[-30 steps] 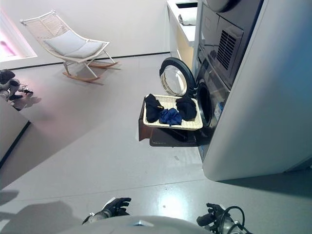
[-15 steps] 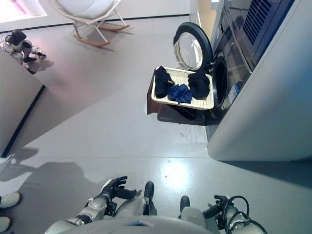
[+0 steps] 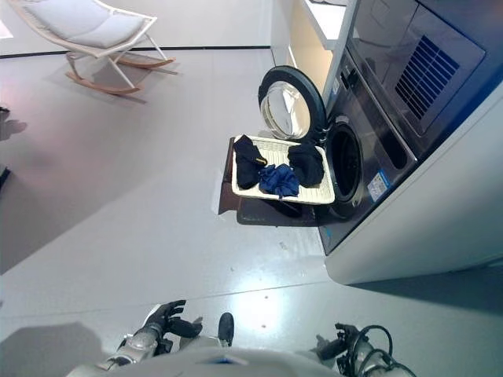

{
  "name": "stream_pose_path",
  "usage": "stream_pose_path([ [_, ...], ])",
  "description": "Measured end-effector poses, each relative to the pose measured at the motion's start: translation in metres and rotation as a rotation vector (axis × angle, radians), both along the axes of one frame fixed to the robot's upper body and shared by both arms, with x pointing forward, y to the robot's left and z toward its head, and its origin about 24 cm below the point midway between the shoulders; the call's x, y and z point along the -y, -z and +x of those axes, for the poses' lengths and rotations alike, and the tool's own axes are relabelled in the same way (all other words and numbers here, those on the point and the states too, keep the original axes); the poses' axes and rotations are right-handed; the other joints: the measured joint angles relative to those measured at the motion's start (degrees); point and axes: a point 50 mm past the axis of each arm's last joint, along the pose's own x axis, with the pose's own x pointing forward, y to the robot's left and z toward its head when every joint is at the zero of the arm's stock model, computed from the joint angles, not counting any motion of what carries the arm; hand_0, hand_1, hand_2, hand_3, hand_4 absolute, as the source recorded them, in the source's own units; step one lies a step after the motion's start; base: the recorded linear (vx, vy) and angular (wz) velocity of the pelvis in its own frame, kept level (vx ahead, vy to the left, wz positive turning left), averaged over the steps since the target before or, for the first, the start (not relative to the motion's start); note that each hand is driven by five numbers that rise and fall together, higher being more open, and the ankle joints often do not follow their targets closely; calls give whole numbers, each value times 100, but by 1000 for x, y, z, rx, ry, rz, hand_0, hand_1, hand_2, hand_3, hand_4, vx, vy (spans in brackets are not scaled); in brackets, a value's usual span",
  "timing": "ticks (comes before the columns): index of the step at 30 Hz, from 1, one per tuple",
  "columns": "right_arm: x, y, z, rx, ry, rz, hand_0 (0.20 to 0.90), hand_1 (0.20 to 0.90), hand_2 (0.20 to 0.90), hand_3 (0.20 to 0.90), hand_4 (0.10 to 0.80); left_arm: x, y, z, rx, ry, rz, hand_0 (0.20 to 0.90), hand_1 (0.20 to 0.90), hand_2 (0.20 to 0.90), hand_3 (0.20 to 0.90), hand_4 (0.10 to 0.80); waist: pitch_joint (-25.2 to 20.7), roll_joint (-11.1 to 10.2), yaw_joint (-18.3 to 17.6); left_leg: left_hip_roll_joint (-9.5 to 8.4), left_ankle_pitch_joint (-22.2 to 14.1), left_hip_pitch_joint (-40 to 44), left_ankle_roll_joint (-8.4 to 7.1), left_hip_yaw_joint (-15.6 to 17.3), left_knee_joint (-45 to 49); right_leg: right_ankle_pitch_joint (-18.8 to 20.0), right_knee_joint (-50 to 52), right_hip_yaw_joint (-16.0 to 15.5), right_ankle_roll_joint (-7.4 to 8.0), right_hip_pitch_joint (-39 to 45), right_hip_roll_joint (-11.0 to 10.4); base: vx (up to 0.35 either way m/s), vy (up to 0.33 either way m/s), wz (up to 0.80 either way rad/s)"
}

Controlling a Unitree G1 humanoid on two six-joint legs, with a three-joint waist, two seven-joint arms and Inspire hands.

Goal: Pick up the clothes and place them into the washing machine

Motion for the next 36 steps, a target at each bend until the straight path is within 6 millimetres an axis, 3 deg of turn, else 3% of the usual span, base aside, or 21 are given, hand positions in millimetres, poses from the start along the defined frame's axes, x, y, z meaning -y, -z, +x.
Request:
stream_pose_path([
  [1,2,-2,3,15,-9,-1,900,900,900,900,800,0,-1,2,9,6,0,900,900,900,900,800,52,85,-23,32,-16,206,29,-26,-109,45,371,-80,-96,-166,1,425,133,12],
  [3,-2,-2,8,41,-14,12,900,900,900,900,800,-1,-5,13,45,6,11,900,900,900,900,800,100,163,-113,62,-203,385,105,-92,-149,-64,170,-365,-180,-363,39,498,76,8],
  [4,-3,-4,14,62,-24,14,900,900,900,900,800,-2,-6,14,53,0,16,900,900,900,900,800,146,240,-153,111,-188,491,81,-83,-165,-140,-236,-734,-324,-402,34,299,-6,3],
  [5,-3,-5,17,79,-28,14,900,900,900,900,800,1,-5,15,56,0,11,900,900,900,900,800,186,329,-257,195,-285,571,70,-101,-183,-126,-826,-924,-347,-467,119,483,-58,1],
  [7,-4,-6,21,92,-31,19,900,900,900,900,800,-3,-6,15,56,-8,21,900,900,900,900,800,222,337,-375,227,-362,683,-30,-86,-188,56,-1923,-963,-417,-576,205,443,-45,5],
  [11,-9,-4,17,82,-38,32,900,900,900,900,800,1,2,-3,-22,15,25,900,900,900,900,800,194,131,-580,207,-648,1036,-311,-288,-219,1446,-3275,-607,-438,-399,340,383,-70,28],
  [12,-7,-2,10,58,-34,25,900,900,900,900,800,6,4,-7,-42,44,24,900,900,900,900,800,235,209,-619,224,-689,1120,-409,-391,-196,1647,-3313,-582,-627,-251,437,411,-148,40],
  [13,1,-3,5,39,-35,4,900,900,900,900,800,15,8,-11,-67,95,6,900,900,900,900,800,252,398,-657,423,-765,1172,-479,-494,-185,1593,-3314,-552,-788,-136,611,537,-223,41],
  [15,10,-4,0,11,-45,-22,900,900,900,900,800,31,12,-17,-89,125,-29,900,900,900,900,800,265,576,-669,573,-811,1186,-606,-545,36,1487,-3330,-654,-935,20,767,356,-208,22],
  [18,11,-2,-9,-14,-52,-23,900,900,900,900,800,30,12,-19,-94,124,-31,900,900,900,900,800,264,535,-715,608,-787,1175,-663,-769,435,1322,-3352,-803,-1043,291,782,202,-148,20],
  [21,11,-3,-2,-2,-67,-20,900,900,900,900,800,34,10,-10,-67,125,-38,900,900,900,900,800,239,553,-698,649,-766,1064,-875,-1030,699,1184,-3342,-832,-1059,339,853,203,-213,5],
  [22,10,-4,0,1,-75,-20,900,900,900,900,800,34,10,-11,-67,120,-39,900,900,900,900,800,240,535,-632,620,-799,890,-997,-1193,1022,1164,-3362,-792,-1089,325,851,124,-210,6],
  [23,9,-4,2,2,-86,-22,900,900,900,900,800,35,7,2,-33,119,-40,900,900,900,900,800,296,400,-607,479,-836,459,-1149,-1325,1753,1161,-3345,-774,-1111,300,772,147,-148,5],
  [25,9,-5,7,11,-103,-27,900,900,900,900,800,39,4,10,2,108,-51,900,900,900,900,800,329,303,-436,321,-756,-162,-1251,-1527,2791,1120,-3311,-584,-1241,253,686,237,-109,5],
  [26,8,-6,9,15,-110,-31,900,900,900,900,800,40,3,13,18,103,-58,900,900,900,900,800,379,200,-387,293,-876,-372,-1208,-1497,2950,1136,-3356,-523,-1290,268,627,309,-59,0],
  [28,7,-7,15,29,-120,-41,900,900,900,900,800,42,0,20,51,109,-64,900,900,900,900,800,417,157,-263,219,-913,-496,-940,-1350,2258,1126,-3381,-467,-1306,292,598,336,1,-4],
  [31,4,-7,19,41,-136,-38,900,900,900,900,800,41,0,19,57,101,-59,900,900,900,900,800,425,225,-252,431,-588,-422,-638,-915,554,1112,-3501,-507,-1284,440,721,295,48,-1],
  [32,3,-9,25,60,-140,-41,900,900,900,900,800,41,1,18,47,102,-54,900,900,900,900,800,460,304,-274,526,-459,-577,-666,-870,350,1101,-3635,-502,-1299,571,758,503,124,7],
  [33,3,-10,26,63,-136,-41,900,900,900,900,800,40,2,17,35,106,-48,900,900,900,900,800,470,309,-265,502,-336,-678,-841,-776,18,1098,-3713,-536,-1294,576,757,463,139,-7],
  [35,4,-9,24,56,-124,-35,900,900,900,900,800,39,-1,23,51,85,-55,900,900,900,900,800,540,430,-120,579,-331,-629,-751,-617,-13,1005,-3643,-301,-1145,658,838,449,174,-59],
  [36,3,-8,21,50,-116,-33,900,900,900,900,800,37,1,18,38,84,-53,900,900,900,900,800,550,464,-130,592,-95,-482,-701,-582,-59,959,-3635,-214,-1065,767,843,412,202,-75],
])
